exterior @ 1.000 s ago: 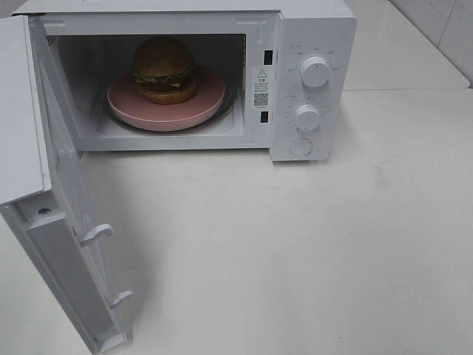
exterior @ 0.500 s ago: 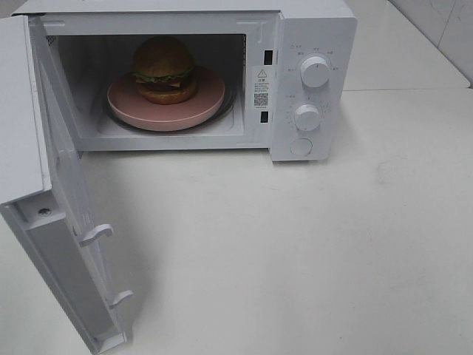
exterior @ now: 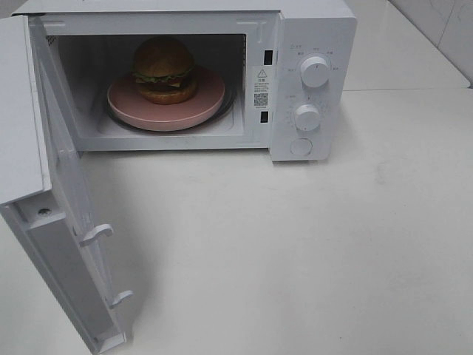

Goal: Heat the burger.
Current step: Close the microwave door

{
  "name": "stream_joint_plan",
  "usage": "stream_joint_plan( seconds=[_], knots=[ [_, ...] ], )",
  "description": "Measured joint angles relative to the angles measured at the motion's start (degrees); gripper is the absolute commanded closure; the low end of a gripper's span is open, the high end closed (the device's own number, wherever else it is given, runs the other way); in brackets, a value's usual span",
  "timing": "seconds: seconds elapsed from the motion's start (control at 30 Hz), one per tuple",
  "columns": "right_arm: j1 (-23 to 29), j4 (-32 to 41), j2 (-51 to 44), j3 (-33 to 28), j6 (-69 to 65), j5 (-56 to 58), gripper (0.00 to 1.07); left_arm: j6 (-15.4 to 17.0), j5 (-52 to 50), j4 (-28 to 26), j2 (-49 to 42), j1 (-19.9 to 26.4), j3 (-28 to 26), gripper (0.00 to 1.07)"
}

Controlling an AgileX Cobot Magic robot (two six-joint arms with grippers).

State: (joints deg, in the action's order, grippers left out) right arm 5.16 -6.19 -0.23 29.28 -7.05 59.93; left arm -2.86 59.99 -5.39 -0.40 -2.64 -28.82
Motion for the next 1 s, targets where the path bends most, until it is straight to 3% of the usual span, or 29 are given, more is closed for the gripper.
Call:
stream_joint_plan(
  seconds=[1.0],
  knots=[
    [0.0,0.0,0.0,0.0,0.0,0.0,0.32,0.0,0.0,0.0,0.0,0.0,0.0,0.07]
  ],
)
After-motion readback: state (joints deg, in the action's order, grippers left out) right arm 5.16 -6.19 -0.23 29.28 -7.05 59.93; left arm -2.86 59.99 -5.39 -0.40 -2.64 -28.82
